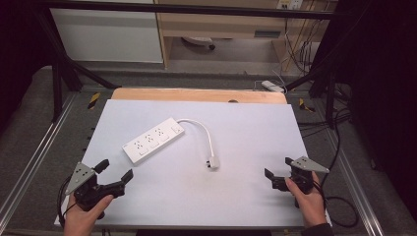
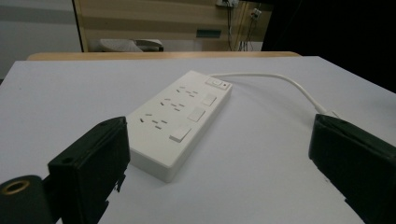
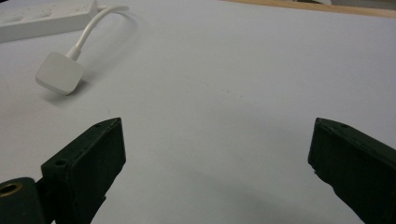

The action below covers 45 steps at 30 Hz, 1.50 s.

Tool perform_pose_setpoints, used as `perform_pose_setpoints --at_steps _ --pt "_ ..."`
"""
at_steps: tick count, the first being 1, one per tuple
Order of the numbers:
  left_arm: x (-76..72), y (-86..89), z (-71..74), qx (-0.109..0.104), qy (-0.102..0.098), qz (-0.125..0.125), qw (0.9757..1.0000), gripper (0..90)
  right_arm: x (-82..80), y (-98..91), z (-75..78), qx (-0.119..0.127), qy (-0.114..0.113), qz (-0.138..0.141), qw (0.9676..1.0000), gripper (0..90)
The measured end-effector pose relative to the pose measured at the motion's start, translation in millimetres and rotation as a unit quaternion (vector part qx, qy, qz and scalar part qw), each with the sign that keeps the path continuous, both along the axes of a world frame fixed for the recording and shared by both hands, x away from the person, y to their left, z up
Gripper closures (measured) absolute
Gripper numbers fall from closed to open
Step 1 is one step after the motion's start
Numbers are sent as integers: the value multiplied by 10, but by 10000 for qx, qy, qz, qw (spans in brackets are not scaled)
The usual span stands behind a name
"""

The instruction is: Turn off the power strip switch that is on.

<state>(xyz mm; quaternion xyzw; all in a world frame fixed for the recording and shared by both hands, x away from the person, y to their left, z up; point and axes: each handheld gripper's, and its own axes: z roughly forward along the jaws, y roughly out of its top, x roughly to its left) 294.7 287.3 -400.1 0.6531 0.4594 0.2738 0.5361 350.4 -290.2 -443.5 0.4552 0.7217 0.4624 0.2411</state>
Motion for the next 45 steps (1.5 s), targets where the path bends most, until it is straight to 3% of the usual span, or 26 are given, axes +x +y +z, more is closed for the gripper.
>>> perform_pose_setpoints --at_steps 22,35,45 --pt "-48 -3 139 -201 -378 24 9991 54 0 -3 8 -4 -17 -48 10000 44" --pt "-44 -36 261 -231 -406 67 9989 62 5 -16 8 30 -9 -83 10000 43" --pt "-6 -5 334 -411 -303 167 9986 161 12 -9 2 13 20 -67 10000 43"
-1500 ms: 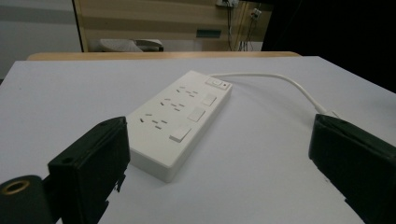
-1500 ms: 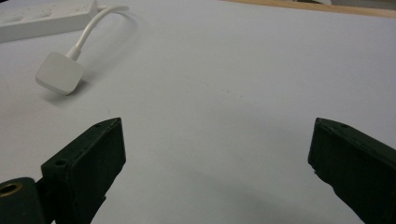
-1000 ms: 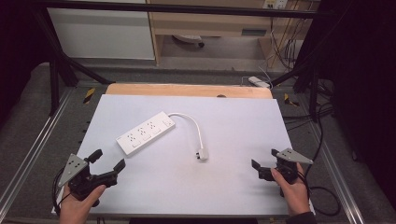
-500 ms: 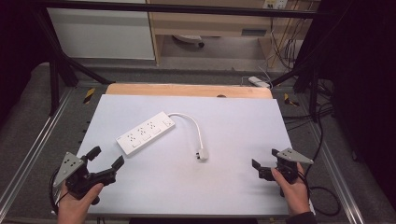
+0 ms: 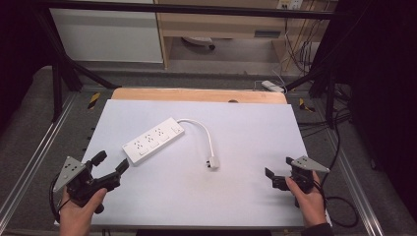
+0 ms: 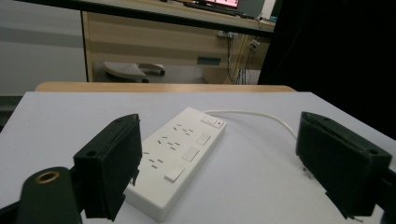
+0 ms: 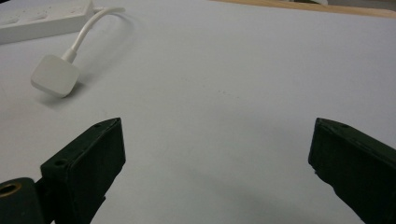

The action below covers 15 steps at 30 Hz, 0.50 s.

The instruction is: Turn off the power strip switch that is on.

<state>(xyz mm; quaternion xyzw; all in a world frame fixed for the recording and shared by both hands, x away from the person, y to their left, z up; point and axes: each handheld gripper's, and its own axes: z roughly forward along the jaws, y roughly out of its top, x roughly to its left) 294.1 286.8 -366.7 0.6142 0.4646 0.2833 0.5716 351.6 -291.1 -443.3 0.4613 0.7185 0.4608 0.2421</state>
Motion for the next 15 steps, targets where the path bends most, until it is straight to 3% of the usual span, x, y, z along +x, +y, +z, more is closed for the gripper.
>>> perform_pose_setpoints --at_steps 15 --pt "135 -59 176 45 -159 -96 9998 424 11 6 -5 -5 18 2 10000 41"
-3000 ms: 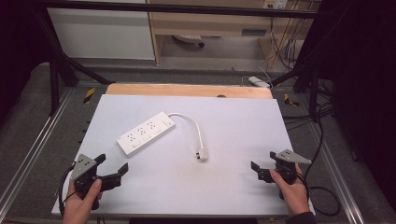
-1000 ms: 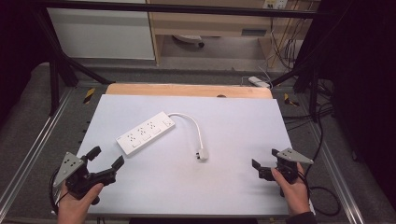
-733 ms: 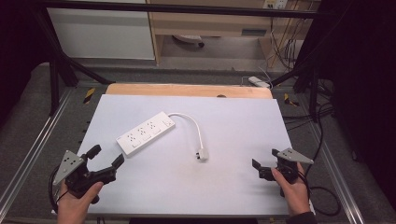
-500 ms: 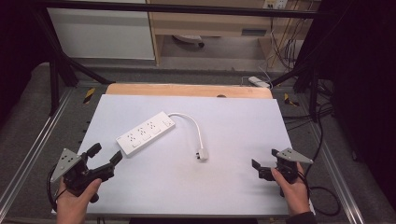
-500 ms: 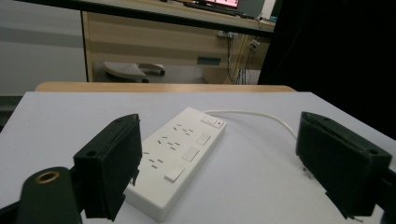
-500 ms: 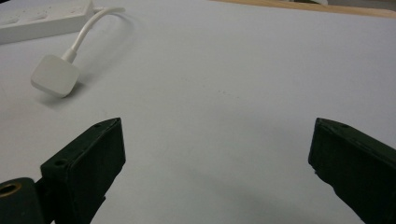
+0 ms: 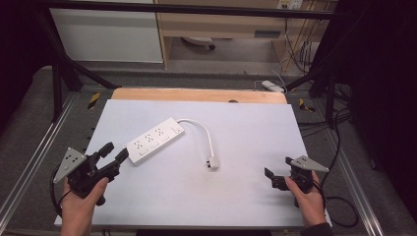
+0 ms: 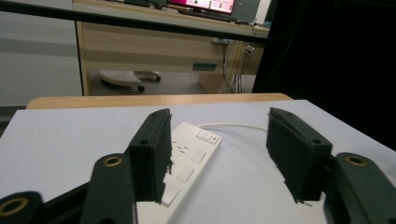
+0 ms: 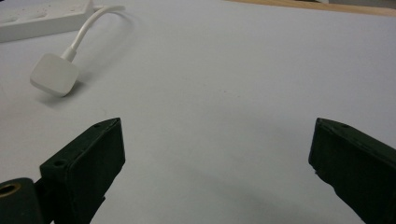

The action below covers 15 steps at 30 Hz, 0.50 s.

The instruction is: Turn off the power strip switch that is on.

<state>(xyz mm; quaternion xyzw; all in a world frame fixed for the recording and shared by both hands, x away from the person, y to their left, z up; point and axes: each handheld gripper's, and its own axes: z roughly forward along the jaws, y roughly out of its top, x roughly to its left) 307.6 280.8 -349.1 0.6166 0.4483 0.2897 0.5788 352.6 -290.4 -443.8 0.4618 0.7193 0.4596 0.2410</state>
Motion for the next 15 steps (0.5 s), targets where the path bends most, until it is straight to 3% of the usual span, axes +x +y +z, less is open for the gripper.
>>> perform_pose_setpoints --at_steps 9,15 --pt "126 46 85 -57 -36 133 9999 530 20 -6 -8 35 20 0 10000 41" --pt "202 75 145 40 -66 172 9998 569 19 -6 -9 31 29 -9 10000 40"
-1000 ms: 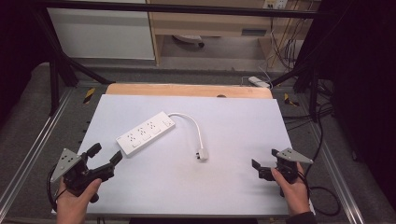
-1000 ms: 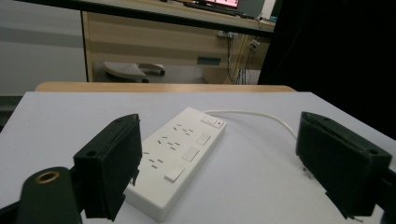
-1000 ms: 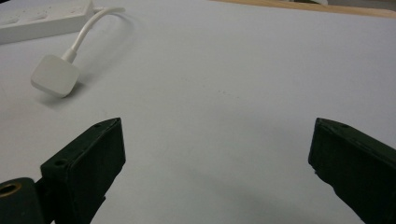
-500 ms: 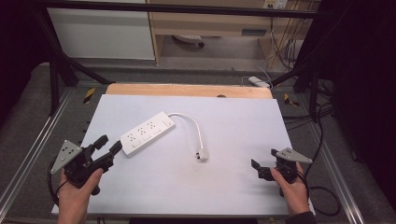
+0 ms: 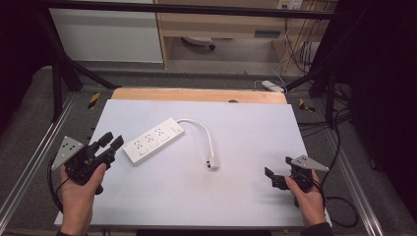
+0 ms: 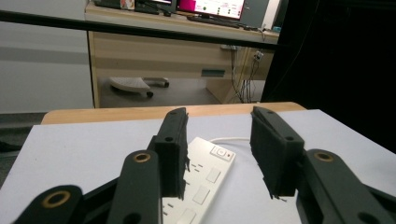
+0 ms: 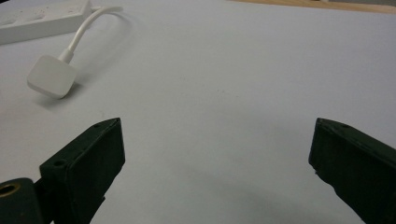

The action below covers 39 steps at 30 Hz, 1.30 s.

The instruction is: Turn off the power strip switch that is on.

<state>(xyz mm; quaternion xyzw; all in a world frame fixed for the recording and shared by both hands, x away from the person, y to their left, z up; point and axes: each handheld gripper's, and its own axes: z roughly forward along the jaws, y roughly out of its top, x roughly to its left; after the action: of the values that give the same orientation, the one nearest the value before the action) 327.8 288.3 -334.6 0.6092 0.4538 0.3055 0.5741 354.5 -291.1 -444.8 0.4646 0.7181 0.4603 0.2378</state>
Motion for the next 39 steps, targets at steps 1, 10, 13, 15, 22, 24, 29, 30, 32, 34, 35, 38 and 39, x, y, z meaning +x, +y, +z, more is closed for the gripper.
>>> perform_pose_setpoints --at_steps 1,10,13,15,22,24,29,30,32,34,35,38,39 --pt "12 3 8 19 -2 3 10000 574 0 0 -1 -5 3 2 10000 40" --pt "156 -38 32 116 48 -149 9998 636 4 6 -2 15 35 1 10000 37" --pt "199 -74 44 139 -36 -218 9997 673 7 11 -5 9 42 0 10000 36" --pt "228 -111 37 111 -37 -222 9997 698 8 9 -5 51 59 7 10000 36" --pt "308 -194 -30 236 -19 -245 9994 752 9 -1 -5 109 74 1 9999 36" --pt "328 -190 -56 265 1 -230 9994 753 10 3 -5 116 79 15 9999 38" --pt "387 -156 -130 312 93 -233 9992 781 6 18 -2 84 87 42 9999 38" --pt "398 -153 -142 323 102 -235 9991 787 6 18 -1 85 93 39 9999 38" --pt "419 -150 -164 266 115 -252 9993 801 7 12 -3 92 81 39 9999 38" --pt "442 -143 -185 158 138 -301 9993 815 3 4 0 191 87 34 9998 38" --pt "454 -143 -194 163 127 -294 9994 826 3 -2 0 207 78 37 9997 37" --pt "500 -149 -221 201 131 -292 9993 846 4 -4 1 220 89 11 9997 37" --pt "516 -151 -229 220 141 -283 9993 851 4 -4 1 219 85 13 9997 37"
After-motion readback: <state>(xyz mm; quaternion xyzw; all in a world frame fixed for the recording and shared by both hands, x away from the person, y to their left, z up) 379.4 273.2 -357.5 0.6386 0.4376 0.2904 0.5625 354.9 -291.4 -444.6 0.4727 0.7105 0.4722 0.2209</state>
